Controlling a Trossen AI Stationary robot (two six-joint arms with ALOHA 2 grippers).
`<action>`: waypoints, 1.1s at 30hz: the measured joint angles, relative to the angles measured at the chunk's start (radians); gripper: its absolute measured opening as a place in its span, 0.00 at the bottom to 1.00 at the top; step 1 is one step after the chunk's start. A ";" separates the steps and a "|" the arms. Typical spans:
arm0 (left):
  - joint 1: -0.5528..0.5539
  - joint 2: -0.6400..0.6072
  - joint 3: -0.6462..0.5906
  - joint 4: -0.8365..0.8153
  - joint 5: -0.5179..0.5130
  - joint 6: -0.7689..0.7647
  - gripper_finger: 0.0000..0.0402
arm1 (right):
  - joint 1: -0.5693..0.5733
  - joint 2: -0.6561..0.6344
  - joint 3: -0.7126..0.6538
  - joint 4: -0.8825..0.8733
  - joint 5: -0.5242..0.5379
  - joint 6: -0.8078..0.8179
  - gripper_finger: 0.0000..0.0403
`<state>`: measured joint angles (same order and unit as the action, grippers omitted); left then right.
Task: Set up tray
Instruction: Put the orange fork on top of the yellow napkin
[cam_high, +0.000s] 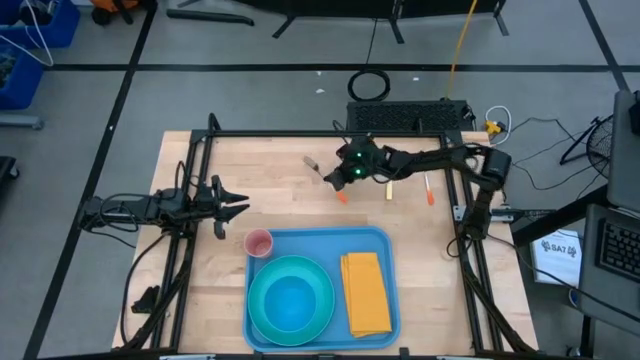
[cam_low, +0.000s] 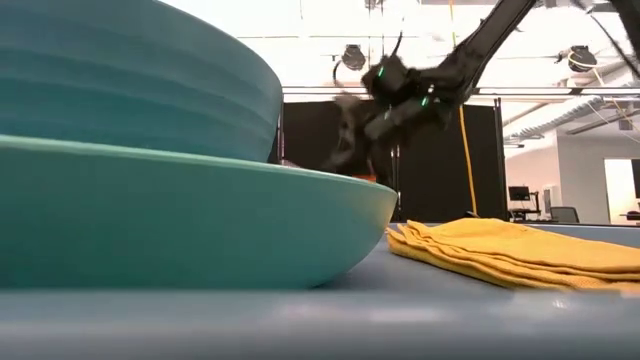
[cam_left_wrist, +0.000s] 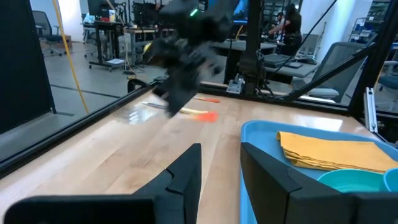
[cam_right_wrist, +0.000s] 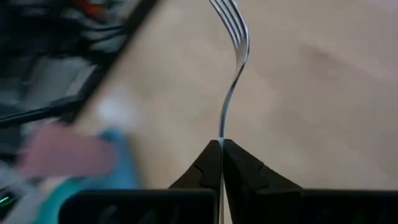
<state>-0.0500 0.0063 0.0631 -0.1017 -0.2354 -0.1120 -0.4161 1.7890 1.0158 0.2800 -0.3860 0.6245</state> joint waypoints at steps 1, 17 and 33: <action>0.000 0.000 0.000 0.000 0.000 0.000 0.29 | 0.022 -0.034 -0.013 -0.001 -0.015 0.010 0.00; 0.000 0.000 0.000 0.000 0.000 0.000 0.29 | 0.879 -0.676 -0.512 -0.069 0.767 0.776 0.00; 0.000 0.000 0.000 0.000 0.000 0.000 0.29 | 1.252 -0.228 -0.204 -0.338 1.184 1.218 0.00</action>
<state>-0.0498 0.0063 0.0631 -0.1017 -0.2356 -0.1119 0.8360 1.5613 0.8122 -0.0582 0.7977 1.8425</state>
